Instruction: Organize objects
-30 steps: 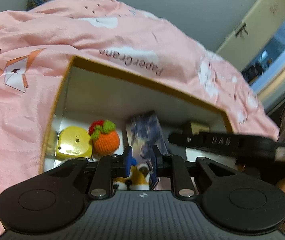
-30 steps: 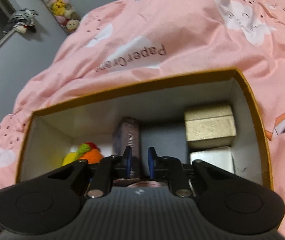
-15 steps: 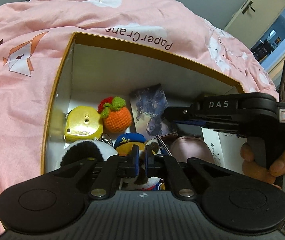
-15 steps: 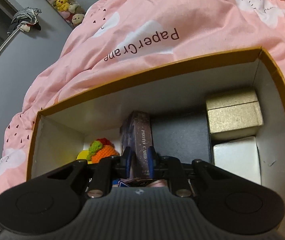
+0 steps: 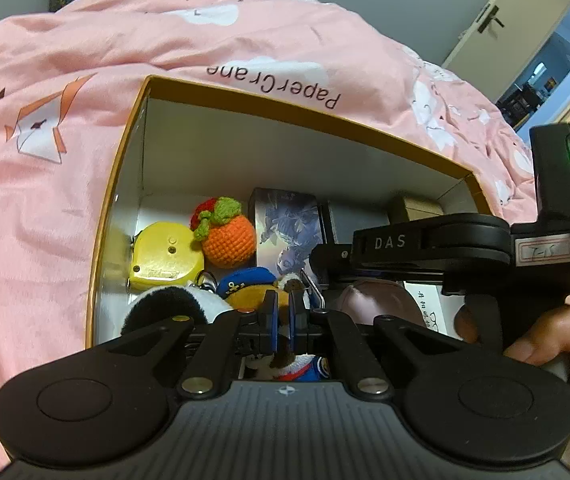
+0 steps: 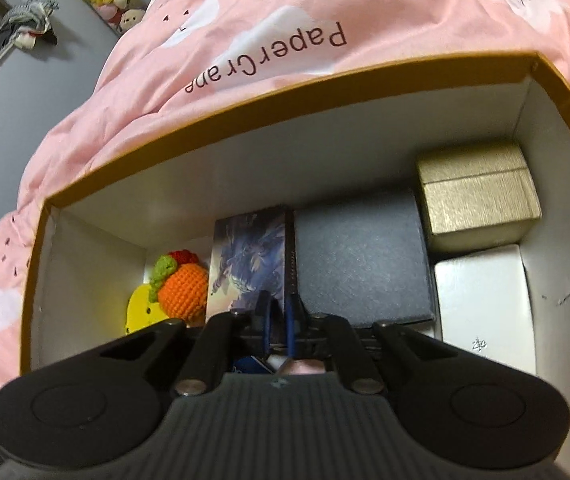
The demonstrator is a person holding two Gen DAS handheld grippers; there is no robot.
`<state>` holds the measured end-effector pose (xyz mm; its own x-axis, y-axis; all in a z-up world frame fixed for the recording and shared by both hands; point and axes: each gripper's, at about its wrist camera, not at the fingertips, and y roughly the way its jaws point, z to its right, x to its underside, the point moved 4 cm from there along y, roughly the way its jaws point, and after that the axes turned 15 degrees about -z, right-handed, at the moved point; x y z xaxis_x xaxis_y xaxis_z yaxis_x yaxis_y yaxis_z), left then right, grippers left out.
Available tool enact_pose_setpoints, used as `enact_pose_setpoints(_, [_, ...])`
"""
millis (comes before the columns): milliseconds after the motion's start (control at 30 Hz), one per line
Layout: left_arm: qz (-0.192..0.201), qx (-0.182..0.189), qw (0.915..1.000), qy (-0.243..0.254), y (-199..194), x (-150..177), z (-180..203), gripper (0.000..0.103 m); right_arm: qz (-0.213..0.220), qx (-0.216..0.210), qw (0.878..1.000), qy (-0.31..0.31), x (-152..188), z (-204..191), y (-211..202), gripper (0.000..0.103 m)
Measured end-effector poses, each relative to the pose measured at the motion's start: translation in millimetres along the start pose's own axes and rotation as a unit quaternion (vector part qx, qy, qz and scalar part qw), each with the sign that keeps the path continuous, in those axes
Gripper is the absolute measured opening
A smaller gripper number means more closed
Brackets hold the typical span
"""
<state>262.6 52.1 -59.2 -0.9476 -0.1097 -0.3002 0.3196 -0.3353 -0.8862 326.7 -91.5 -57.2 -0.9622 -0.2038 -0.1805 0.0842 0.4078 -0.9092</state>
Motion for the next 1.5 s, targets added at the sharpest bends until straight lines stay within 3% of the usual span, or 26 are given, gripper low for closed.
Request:
enact_pose_setpoints(133, [0.021, 0.011, 0.9997, 0.0, -11, 2, 0, 0.007, 0.033, -0.016, 0.999, -0.025, 9, -2, -31, 0.01])
enact_pose_setpoints(267, [0.048, 0.015, 0.9988, 0.001, -30, 7, 7, 0.007, 0.071, 0.0, 0.996, -0.059, 25, -6, -64, 0.012])
enact_pose_setpoints(467, [0.116, -0.017, 0.9927, 0.028, -70, 21, 34, 0.016, 0.132, 0.01, 0.986, -0.097, 54, -12, -115, 0.021])
enact_pose_setpoints(567, [0.142, -0.055, 0.9877, 0.037, -85, 31, 46, 0.028, 0.156, 0.018, 0.982, -0.108, 74, -14, -138, 0.031])
enact_pose_setpoints(667, [0.16, -0.083, 0.983, 0.034, -98, 42, 54, 0.046, 0.177, 0.034, 0.977, -0.118, 93, -14, -153, 0.039])
enact_pose_setpoints(767, [0.174, -0.1, 0.979, 0.035, -109, 53, 59, 0.063, 0.184, 0.043, 0.974, -0.125, 110, -14, -161, 0.041])
enact_pose_setpoints(833, [0.178, -0.112, 0.977, 0.034, -114, 59, 62, 0.074, 0.186, 0.044, 0.974, -0.124, 121, -12, -165, 0.047])
enact_pose_setpoints(900, [0.182, -0.126, 0.9745, 0.035, -119, 65, 65, 0.079, 0.19, 0.051, 0.972, -0.126, 131, -10, -168, 0.052])
enact_pose_setpoints(1033, [0.183, -0.157, 0.9699, 0.033, -120, 76, 68, 0.082, 0.19, 0.073, 0.97, -0.134, 149, -9, -170, 0.07])
enact_pose_setpoints(1100, [0.181, -0.159, 0.9699, 0.034, -119, 81, 68, 0.083, 0.186, 0.074, 0.971, -0.132, 156, -7, -169, 0.072])
enact_pose_setpoints(1167, [0.179, -0.164, 0.9695, 0.03, -117, 87, 67, 0.084, 0.184, 0.076, 0.971, -0.13, 161, -6, -168, 0.086])
enact_pose_setpoints(1500, [0.177, -0.169, 0.9693, 0.016, -96, 106, 58, 0.096, 0.191, 0.098, 0.97, -0.115, 174, 4, -152, 0.096])
